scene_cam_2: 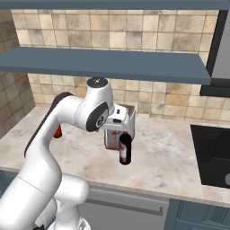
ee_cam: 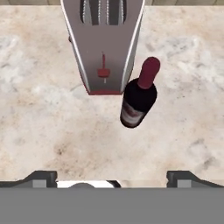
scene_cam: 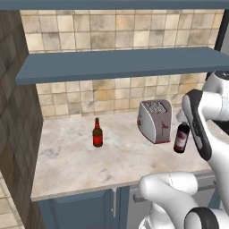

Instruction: Move the drinks to the dining counter.

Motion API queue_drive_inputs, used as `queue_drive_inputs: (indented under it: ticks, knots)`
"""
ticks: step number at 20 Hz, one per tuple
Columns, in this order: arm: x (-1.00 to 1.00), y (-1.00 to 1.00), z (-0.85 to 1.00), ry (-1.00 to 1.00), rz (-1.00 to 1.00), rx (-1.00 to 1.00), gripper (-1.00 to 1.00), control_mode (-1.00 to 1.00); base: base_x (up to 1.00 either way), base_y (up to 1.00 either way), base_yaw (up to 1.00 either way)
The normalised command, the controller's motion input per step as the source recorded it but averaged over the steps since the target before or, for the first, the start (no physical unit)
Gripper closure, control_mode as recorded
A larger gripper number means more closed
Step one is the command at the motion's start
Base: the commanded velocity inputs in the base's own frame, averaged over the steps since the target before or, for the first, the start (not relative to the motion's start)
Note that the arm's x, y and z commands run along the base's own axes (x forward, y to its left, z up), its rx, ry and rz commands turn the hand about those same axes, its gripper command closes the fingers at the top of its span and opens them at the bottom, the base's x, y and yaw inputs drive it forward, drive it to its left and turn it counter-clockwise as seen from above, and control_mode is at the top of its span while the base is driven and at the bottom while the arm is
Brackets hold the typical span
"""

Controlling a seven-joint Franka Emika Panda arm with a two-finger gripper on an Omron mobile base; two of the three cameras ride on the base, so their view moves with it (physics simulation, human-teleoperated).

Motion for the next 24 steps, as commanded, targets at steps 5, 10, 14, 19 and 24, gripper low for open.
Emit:
queue_drive_inputs:
  ticks: [5,10,14,19,24]
  knots:
    - [0.10,-0.21,-0.43,-0.14,0.00,0.00,-1.00,-1.00,0.00,0.00,0.00]
    - [0.07,-0.18,-0.25,-0.11,0.00,0.00,-1.00,-1.00,0.00,0.00,0.00]
    - [0.17,-0.09,-0.06,0.00,0.00,0.00,-1.00,-1.00,0.00,0.00,0.00]
    - [0.18,-0.05,0.00,0.00,0.00,0.00,-1.00,-1.00,0.00,0.00,0.00]
    - [0.13,-0.04,0.00,0.00,0.00,0.00,-1.00,-1.00,0.00,0.00,0.00]
